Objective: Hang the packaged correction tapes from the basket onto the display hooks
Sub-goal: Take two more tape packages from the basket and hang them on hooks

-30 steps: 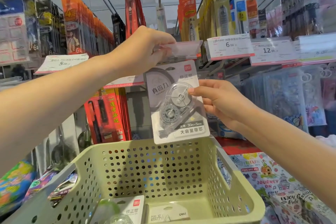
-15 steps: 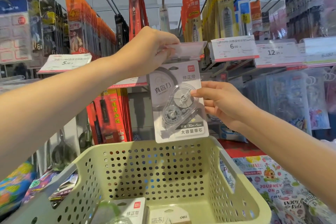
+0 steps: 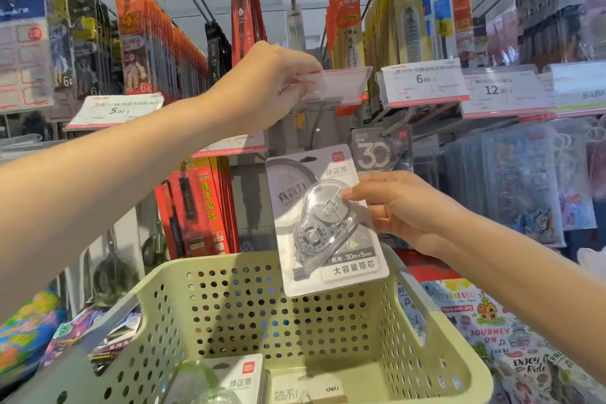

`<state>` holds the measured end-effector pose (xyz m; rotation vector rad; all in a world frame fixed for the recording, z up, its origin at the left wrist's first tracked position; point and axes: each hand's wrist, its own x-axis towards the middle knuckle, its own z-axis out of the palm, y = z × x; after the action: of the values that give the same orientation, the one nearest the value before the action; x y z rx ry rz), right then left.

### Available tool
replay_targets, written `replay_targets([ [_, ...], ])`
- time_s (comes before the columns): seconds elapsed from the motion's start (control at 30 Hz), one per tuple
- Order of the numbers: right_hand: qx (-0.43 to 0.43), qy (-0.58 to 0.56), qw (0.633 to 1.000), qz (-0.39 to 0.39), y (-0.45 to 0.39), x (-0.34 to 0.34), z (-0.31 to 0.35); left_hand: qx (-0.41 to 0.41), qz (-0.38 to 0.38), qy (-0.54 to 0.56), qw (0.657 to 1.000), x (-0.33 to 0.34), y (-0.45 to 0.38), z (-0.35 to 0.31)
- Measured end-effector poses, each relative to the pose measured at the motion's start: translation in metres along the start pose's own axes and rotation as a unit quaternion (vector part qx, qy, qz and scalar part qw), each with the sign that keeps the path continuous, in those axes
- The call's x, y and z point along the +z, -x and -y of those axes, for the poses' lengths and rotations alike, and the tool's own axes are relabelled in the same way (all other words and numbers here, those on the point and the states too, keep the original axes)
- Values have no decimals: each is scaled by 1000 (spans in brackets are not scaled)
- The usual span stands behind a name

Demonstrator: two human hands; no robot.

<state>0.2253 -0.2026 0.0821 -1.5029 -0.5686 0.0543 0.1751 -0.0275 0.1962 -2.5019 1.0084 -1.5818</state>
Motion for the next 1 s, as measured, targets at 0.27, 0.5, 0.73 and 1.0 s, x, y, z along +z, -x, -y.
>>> replay_targets([
  [0.27, -32, -15, 999, -24, -7, -2, 7, 1, 3, -3, 1000, 0, 0, -2],
  [0.5, -47, -33, 998, -38, -21, 5, 16, 9, 0, -13, 1000, 0, 0, -2],
  [0.73, -44, -50, 997, -37, -24, 4, 12, 23, 7, -27, 999, 0, 2, 0],
  [1.0, -33, -54, 997, -40, -24, -2, 10, 23, 4, -20, 1000, 1, 1, 0],
])
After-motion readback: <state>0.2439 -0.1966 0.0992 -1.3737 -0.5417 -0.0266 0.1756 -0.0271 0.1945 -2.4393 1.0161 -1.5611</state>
